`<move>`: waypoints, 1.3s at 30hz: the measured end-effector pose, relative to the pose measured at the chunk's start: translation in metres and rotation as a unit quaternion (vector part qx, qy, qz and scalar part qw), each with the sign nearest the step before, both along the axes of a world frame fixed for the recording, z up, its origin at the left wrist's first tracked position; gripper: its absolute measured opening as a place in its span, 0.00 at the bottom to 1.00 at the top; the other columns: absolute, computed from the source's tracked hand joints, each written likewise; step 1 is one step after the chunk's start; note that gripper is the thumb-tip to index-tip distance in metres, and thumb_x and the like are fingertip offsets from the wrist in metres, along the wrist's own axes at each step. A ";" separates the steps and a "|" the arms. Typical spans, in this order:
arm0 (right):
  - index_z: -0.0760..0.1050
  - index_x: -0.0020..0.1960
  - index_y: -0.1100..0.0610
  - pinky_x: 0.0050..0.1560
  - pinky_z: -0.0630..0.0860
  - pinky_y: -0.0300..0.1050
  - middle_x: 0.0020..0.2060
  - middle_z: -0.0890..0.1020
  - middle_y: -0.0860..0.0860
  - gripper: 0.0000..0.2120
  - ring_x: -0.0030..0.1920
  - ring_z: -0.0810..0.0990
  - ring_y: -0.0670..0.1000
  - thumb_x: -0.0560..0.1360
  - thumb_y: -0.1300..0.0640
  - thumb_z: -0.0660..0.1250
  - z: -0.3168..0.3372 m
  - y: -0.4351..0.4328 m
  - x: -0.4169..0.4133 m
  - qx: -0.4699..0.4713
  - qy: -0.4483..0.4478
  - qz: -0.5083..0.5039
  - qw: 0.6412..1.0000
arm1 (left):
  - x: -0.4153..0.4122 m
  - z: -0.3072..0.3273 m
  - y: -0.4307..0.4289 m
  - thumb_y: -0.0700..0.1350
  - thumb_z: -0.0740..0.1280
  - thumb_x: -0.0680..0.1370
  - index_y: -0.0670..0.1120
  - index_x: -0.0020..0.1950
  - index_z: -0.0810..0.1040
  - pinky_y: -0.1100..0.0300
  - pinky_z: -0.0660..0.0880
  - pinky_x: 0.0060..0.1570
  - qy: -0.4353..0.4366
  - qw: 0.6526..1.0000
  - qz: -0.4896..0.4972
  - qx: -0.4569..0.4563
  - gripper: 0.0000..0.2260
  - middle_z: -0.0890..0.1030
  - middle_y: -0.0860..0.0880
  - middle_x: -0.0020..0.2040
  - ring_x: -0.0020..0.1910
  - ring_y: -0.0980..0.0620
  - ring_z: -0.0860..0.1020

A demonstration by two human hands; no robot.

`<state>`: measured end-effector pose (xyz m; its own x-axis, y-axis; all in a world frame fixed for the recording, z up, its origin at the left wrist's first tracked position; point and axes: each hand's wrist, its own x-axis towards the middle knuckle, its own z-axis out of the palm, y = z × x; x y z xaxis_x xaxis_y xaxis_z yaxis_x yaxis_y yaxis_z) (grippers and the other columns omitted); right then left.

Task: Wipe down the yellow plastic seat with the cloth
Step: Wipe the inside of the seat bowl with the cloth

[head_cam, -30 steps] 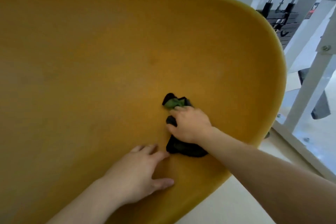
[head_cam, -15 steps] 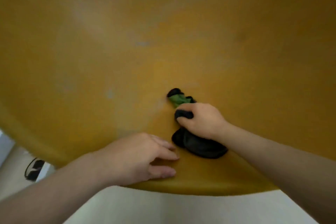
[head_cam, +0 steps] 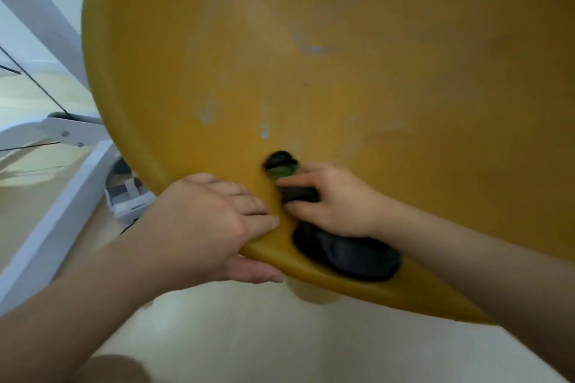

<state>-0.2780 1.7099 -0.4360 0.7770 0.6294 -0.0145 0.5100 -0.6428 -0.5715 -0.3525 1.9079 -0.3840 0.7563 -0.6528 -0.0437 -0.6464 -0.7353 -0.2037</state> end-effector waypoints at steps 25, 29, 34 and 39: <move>0.77 0.63 0.51 0.38 0.73 0.46 0.59 0.80 0.58 0.15 0.47 0.79 0.60 0.79 0.48 0.63 -0.016 -0.090 0.078 -0.076 0.015 -0.344 0.936 | 0.000 0.023 0.023 0.76 0.48 0.70 0.58 0.55 0.81 0.55 0.64 0.55 -0.015 0.997 0.074 0.011 0.33 0.83 0.59 0.54 0.56 0.55 0.80; 0.77 0.64 0.50 0.53 0.72 0.47 0.58 0.81 0.54 0.18 0.59 0.77 0.58 0.80 0.44 0.58 -0.010 -0.004 0.062 0.048 0.061 -0.296 0.952 | 0.003 0.019 0.004 0.71 0.35 0.73 0.57 0.67 0.71 0.49 0.65 0.65 0.036 0.991 0.098 0.081 0.37 0.75 0.56 0.67 0.68 0.52 0.70; 0.67 0.69 0.36 0.67 0.65 0.55 0.73 0.66 0.40 0.23 0.71 0.65 0.50 0.75 0.34 0.57 0.009 0.021 -0.001 -0.038 -0.046 -0.017 0.998 | 0.003 0.007 0.009 0.66 0.44 0.79 0.55 0.52 0.83 0.52 0.77 0.49 -0.008 0.996 0.088 0.026 0.30 0.84 0.56 0.49 0.53 0.54 0.81; 0.63 0.72 0.40 0.52 0.74 0.52 0.69 0.71 0.49 0.23 0.62 0.72 0.54 0.78 0.39 0.58 -0.009 -0.121 0.059 -0.223 -0.003 -0.248 0.943 | 0.010 -0.001 0.013 0.66 0.48 0.78 0.55 0.42 0.84 0.54 0.79 0.42 -0.033 0.998 0.056 0.010 0.28 0.85 0.57 0.41 0.44 0.53 0.84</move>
<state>-0.2191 1.5887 -0.4453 0.9749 0.1205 -0.1870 0.0851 -0.9787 -0.1866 -0.3423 1.9212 -0.3845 0.8260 -0.5636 -0.0038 -0.5454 -0.7976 -0.2578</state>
